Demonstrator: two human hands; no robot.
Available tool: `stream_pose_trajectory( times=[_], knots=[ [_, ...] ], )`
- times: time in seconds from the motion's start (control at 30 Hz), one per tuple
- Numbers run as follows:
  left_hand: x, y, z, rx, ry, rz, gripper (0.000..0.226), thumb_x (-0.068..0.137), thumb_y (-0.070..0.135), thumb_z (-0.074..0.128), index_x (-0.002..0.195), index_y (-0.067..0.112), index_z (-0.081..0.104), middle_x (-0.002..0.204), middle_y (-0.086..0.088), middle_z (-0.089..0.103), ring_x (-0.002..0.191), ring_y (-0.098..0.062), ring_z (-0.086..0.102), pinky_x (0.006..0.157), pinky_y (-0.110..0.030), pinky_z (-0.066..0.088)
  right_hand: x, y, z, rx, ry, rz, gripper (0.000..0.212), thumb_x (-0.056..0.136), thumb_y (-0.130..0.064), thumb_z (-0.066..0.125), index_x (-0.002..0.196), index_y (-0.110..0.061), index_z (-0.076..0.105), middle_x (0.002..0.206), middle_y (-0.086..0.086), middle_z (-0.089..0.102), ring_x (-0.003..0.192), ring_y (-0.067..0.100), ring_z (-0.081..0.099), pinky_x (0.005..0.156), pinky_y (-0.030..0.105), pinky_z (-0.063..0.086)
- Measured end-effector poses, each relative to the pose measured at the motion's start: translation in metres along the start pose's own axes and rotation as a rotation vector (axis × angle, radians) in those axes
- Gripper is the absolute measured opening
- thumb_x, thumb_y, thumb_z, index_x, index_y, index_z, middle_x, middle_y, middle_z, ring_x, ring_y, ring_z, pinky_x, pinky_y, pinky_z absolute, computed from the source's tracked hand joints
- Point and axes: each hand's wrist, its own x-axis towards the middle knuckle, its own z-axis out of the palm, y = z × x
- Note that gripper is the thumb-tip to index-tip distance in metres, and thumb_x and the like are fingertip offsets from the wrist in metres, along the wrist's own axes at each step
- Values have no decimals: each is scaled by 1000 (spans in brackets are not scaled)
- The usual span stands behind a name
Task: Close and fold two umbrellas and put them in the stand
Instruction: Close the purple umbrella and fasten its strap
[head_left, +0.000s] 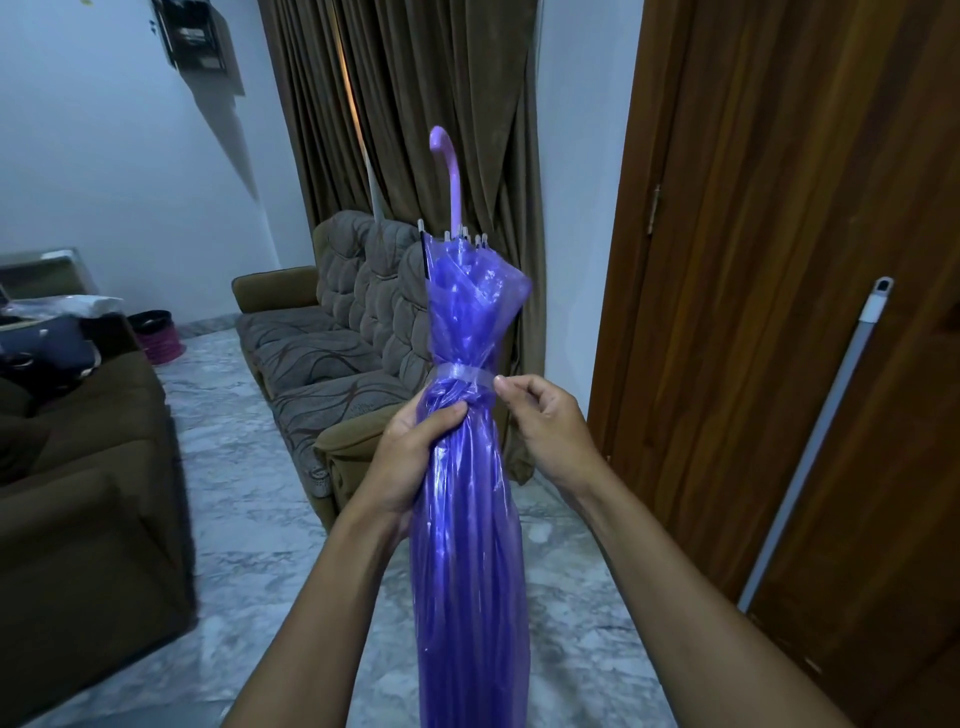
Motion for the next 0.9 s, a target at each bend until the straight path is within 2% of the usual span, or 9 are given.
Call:
stream_pose_trajectory(
  times=[0.07,0.2,0.3,0.37,0.43,0.57,0.67,0.77,0.9],
  knots=[
    [-2,1,1,-64,-16,-29,18,90,4,52,100,10,66,73,-10,70,55,-18,66,53,-27,57,2,-2,1,36,-47,67,14,95,-28,60,94,-16,66,95,4,73,85,13,67,77,30,54],
    [-2,3,1,-88,-41,-99,18,92,7,51,105,8,64,77,-13,71,58,-19,68,54,-29,58,2,-9,4,309,-85,173,9,96,-19,60,95,-10,61,85,5,73,69,10,70,67,23,59],
    [2,7,1,34,-8,-72,23,92,7,57,114,8,63,84,-12,74,63,-18,70,56,-27,57,3,-8,7,412,-15,166,13,96,-14,59,101,-2,60,89,13,73,66,14,72,70,28,61],
    [6,7,1,178,93,4,35,88,9,67,121,16,60,94,-8,76,72,-15,73,59,-23,56,3,-9,8,440,40,155,22,96,-12,59,109,5,58,89,18,72,65,16,72,69,30,61],
    [9,6,-1,357,219,111,40,82,15,75,119,20,58,96,-5,75,76,-9,72,62,-19,55,4,-9,8,430,81,142,21,95,-12,60,107,5,59,90,19,72,66,18,72,66,31,62],
    [11,6,2,733,237,305,13,89,20,67,102,21,70,90,12,73,78,6,66,71,-8,48,1,-9,13,310,183,88,12,95,-15,63,97,-4,63,91,16,75,75,21,73,69,34,63],
    [9,12,4,781,115,215,12,89,25,65,98,30,71,88,11,75,79,2,68,72,-12,49,-1,-10,14,230,220,43,7,93,-17,65,92,-10,67,90,10,76,75,15,74,68,30,62],
    [7,6,2,869,81,166,34,81,33,75,113,31,66,97,11,73,88,-1,68,81,-18,51,-1,-13,15,209,216,26,10,91,-15,67,92,-5,70,87,11,74,66,8,70,57,22,58],
    [6,2,-1,689,126,230,34,85,9,71,117,17,66,98,6,74,83,2,67,79,-12,49,0,-16,14,214,94,27,13,93,-9,63,97,1,69,84,16,72,67,11,71,65,27,62]
  ],
)
